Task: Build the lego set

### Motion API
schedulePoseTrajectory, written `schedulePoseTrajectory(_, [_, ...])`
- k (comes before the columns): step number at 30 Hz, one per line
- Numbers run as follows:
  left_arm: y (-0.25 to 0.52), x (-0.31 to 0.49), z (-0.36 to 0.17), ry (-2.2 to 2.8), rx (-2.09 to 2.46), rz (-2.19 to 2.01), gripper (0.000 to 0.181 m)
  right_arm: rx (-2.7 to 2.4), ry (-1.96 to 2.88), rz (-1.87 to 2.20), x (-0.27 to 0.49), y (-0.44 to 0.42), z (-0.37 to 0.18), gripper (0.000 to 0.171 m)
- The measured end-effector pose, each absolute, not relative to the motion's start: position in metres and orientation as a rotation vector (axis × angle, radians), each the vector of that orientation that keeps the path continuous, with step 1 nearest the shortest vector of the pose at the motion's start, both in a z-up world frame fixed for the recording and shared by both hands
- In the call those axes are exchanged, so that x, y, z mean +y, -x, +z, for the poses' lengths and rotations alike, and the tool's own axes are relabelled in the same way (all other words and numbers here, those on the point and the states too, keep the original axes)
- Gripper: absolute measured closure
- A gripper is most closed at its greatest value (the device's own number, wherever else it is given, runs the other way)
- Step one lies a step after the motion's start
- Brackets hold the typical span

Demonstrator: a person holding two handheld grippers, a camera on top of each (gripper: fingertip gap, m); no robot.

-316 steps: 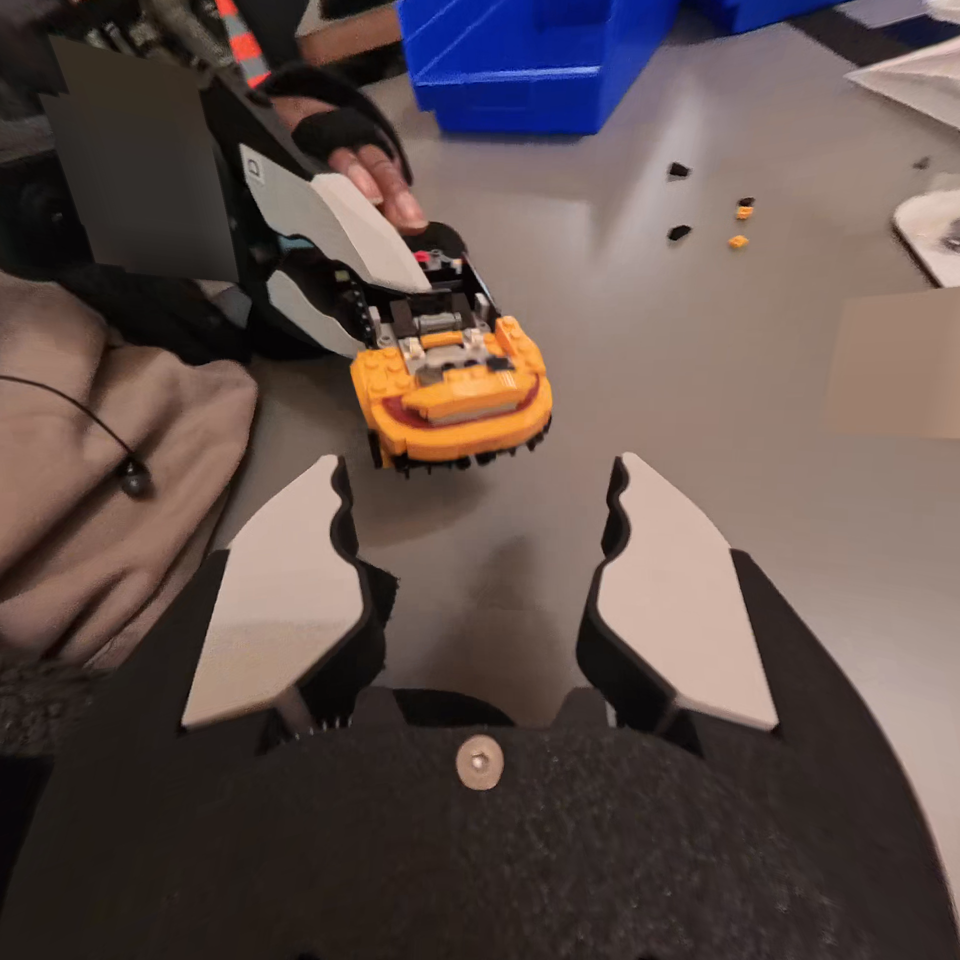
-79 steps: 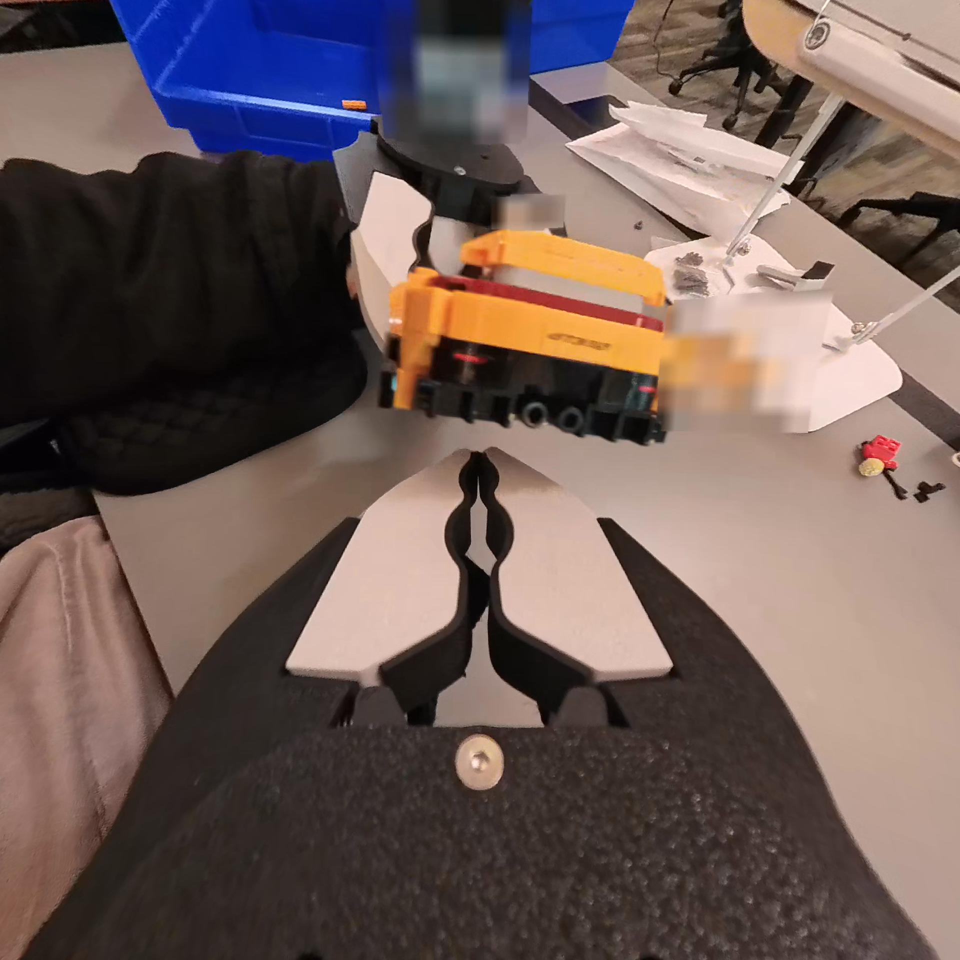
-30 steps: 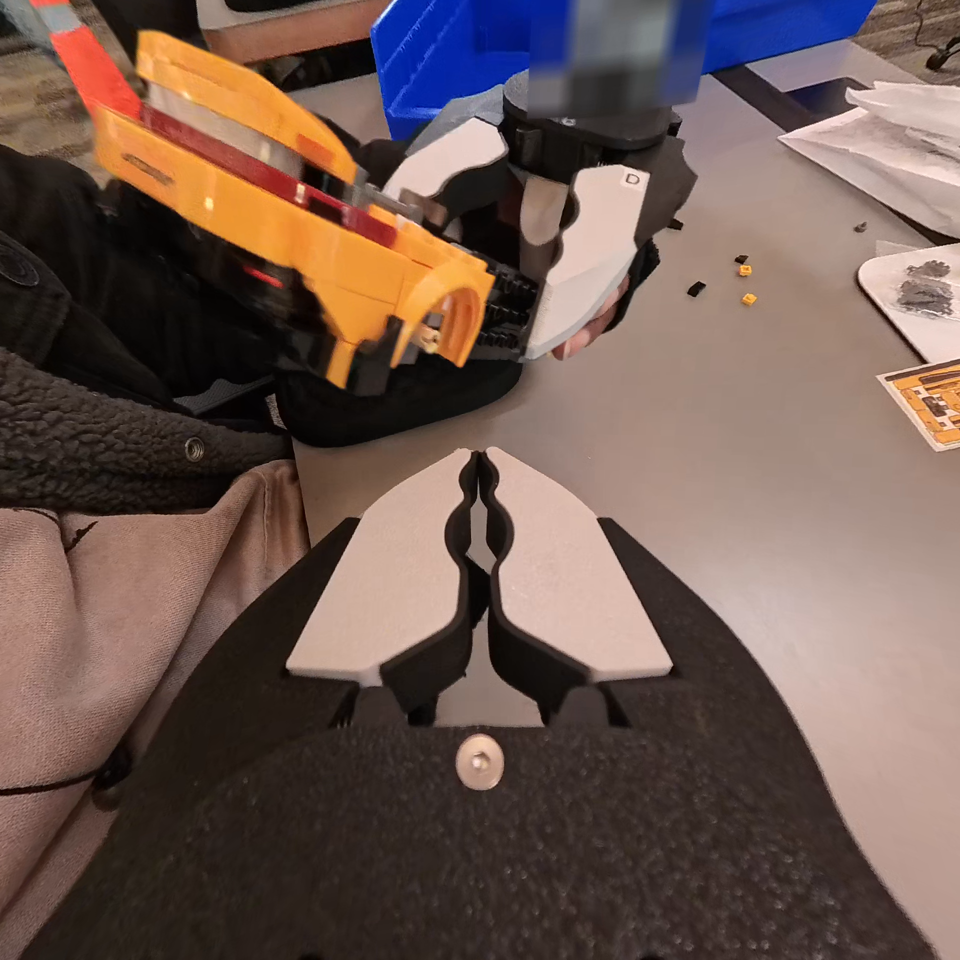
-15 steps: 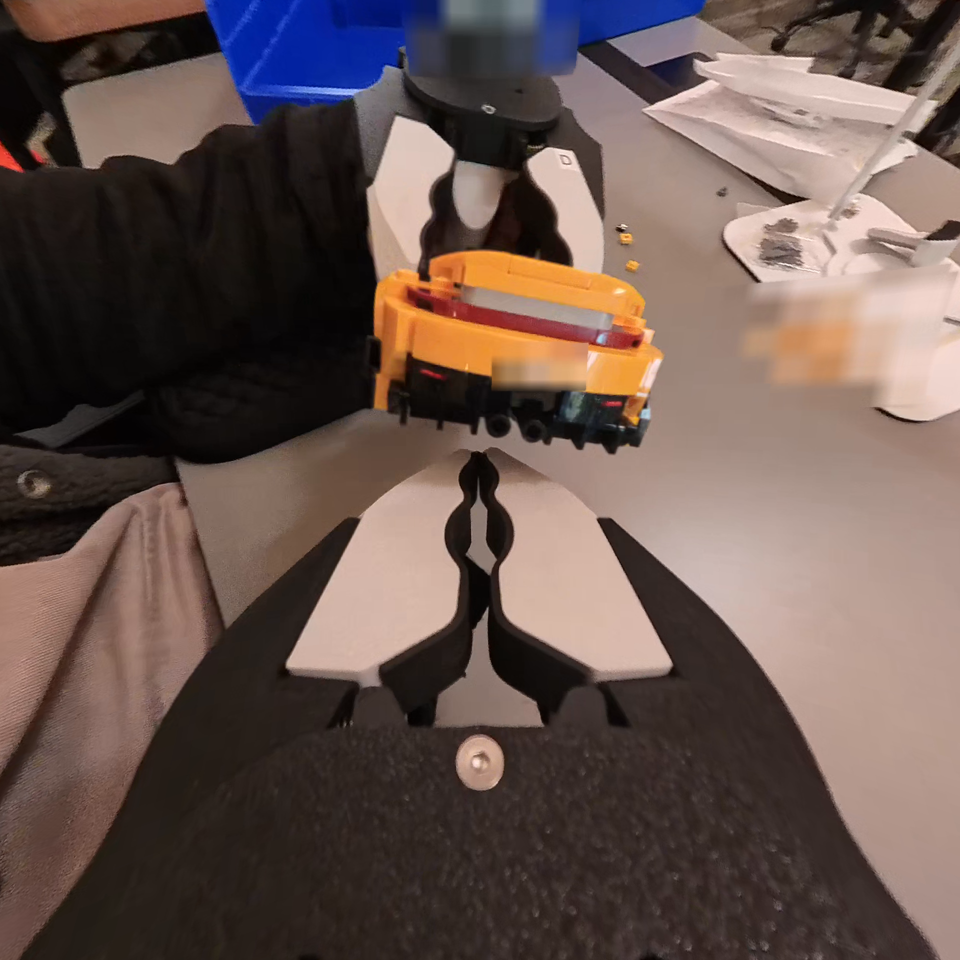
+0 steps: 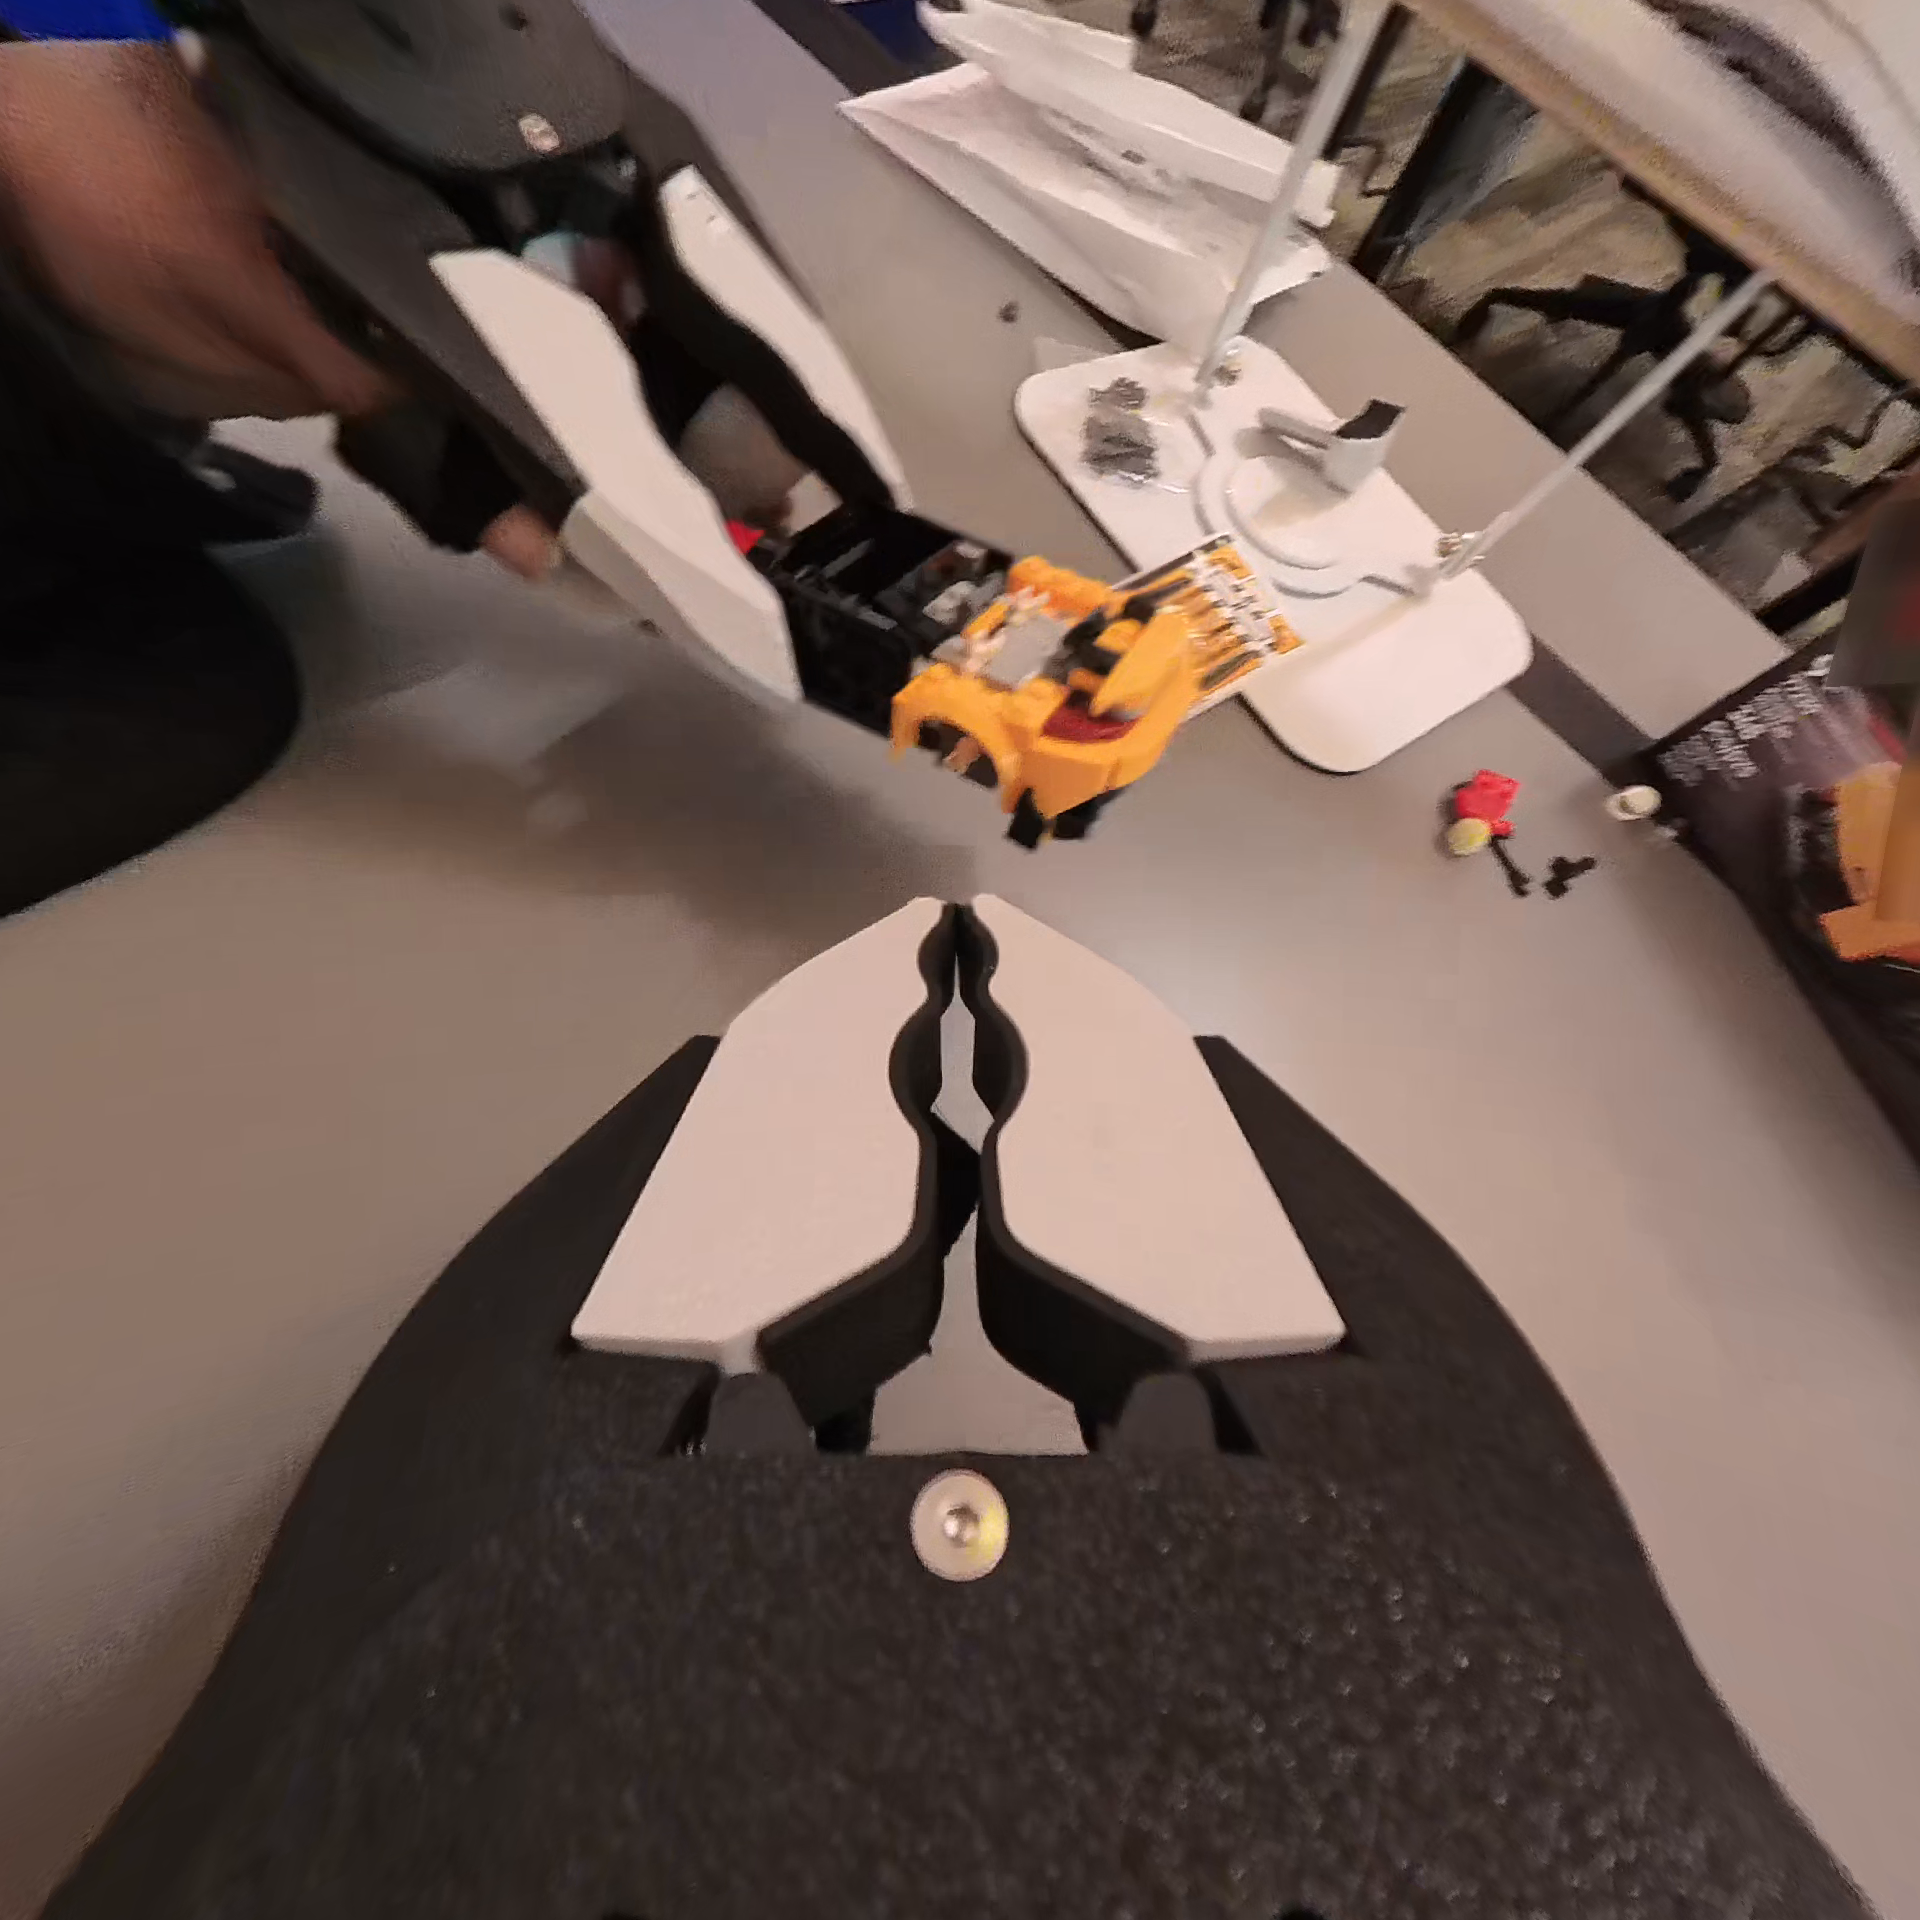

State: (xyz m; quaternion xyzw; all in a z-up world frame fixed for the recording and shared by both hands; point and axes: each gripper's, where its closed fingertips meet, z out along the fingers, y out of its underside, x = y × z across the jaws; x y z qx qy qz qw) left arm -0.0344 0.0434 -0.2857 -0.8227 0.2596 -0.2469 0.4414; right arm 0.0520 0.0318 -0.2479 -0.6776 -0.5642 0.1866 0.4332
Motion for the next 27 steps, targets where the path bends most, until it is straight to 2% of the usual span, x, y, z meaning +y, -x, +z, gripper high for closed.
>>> schedulePoseTrajectory(1, [0.036,0.046,-0.291,2.082,0.625,-0.597,0.118,-1.393,1.680,0.451,0.042,-0.052,-0.246,0.171])
schedulePoseTrajectory(6, [0.045,0.056,-0.317,2.214,0.608,-0.415,0.118,-1.327,1.547,0.438,0.086,-0.041,-0.235,0.171])
schedulePoseTrajectory(15, [0.048,0.076,-0.340,2.236,0.714,-0.212,0.117,-1.231,1.587,0.552,0.104,-0.033,-0.267,0.171])
schedulePoseTrajectory(16, [0.049,0.076,-0.340,2.230,0.708,-0.211,0.117,-1.205,1.583,0.569,0.106,-0.034,-0.264,0.171])
schedulePoseTrajectory(17, [0.050,0.077,-0.337,2.207,0.704,-0.205,0.108,-1.179,1.580,0.585,0.107,-0.035,-0.262,0.171])
schedulePoseTrajectory(20, [0.053,0.078,-0.314,2.105,0.652,-0.230,0.094,-1.133,1.570,0.607,0.110,-0.039,-0.261,0.165])
schedulePoseTrajectory(23, [0.061,0.075,-0.275,1.946,0.538,-0.255,0.092,-1.091,1.534,0.578,0.117,-0.044,-0.256,0.149])
schedulePoseTrajectory(25, [0.074,0.072,-0.240,1.801,0.436,-0.218,0.104,-1.058,1.497,0.589,0.119,-0.044,-0.248,0.135])
schedulePoseTrajectory(27, [0.091,0.064,-0.202,1.631,0.323,-0.175,0.126,-1.039,1.466,0.597,0.119,-0.044,-0.242,0.125])
